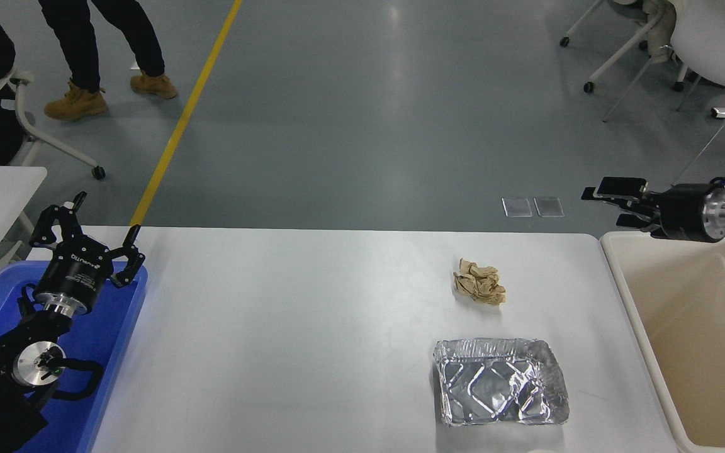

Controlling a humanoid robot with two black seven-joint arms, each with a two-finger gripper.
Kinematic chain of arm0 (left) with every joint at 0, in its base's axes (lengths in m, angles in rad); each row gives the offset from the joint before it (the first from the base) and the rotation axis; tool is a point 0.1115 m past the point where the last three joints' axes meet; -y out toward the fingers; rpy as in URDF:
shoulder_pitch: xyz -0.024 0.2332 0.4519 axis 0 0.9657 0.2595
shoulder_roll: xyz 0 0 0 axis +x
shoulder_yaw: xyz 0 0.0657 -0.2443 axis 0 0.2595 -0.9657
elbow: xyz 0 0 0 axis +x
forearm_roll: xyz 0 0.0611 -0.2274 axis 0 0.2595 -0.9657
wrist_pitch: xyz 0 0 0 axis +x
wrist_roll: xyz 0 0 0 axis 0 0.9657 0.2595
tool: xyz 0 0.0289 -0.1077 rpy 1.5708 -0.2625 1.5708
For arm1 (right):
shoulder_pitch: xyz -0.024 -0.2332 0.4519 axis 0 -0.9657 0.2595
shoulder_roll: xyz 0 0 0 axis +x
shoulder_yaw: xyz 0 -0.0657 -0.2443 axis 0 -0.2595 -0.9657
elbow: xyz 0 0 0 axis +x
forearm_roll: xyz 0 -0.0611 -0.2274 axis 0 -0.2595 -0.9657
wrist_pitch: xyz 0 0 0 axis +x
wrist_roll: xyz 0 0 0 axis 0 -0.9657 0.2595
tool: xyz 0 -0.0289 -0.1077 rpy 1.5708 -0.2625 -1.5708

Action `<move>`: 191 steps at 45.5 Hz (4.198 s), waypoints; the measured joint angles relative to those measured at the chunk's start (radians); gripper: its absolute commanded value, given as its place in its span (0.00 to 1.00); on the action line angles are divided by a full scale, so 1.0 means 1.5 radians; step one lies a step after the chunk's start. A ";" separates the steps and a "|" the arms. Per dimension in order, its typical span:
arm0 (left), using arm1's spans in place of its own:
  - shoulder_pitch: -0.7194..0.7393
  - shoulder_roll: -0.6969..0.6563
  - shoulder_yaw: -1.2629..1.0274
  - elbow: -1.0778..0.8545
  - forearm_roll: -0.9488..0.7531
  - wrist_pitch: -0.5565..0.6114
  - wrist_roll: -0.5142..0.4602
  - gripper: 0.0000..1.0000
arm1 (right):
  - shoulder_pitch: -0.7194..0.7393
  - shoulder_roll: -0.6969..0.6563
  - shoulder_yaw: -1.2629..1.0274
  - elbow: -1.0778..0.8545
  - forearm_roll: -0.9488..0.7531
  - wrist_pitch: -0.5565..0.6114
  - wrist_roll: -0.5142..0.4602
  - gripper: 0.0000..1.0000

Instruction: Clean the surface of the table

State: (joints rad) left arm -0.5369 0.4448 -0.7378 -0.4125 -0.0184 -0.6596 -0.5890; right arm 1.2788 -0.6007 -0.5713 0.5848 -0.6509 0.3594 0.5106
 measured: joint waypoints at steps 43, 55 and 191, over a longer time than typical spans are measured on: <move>0.000 0.000 0.000 0.000 0.000 0.000 0.000 1.00 | 0.203 0.041 -0.203 0.126 -0.213 -0.022 0.134 0.99; 0.000 0.000 0.000 0.000 0.000 0.000 0.000 1.00 | 0.225 0.018 -0.271 0.178 -0.277 -0.022 0.139 0.99; 0.000 0.000 0.000 0.000 0.000 0.000 0.000 1.00 | -0.329 -0.206 0.328 0.502 -0.767 -0.031 0.137 0.99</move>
State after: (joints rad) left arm -0.5369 0.4449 -0.7379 -0.4123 -0.0184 -0.6596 -0.5890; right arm 0.7849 -0.9093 -0.0793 1.3373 -1.8010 0.3123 0.7164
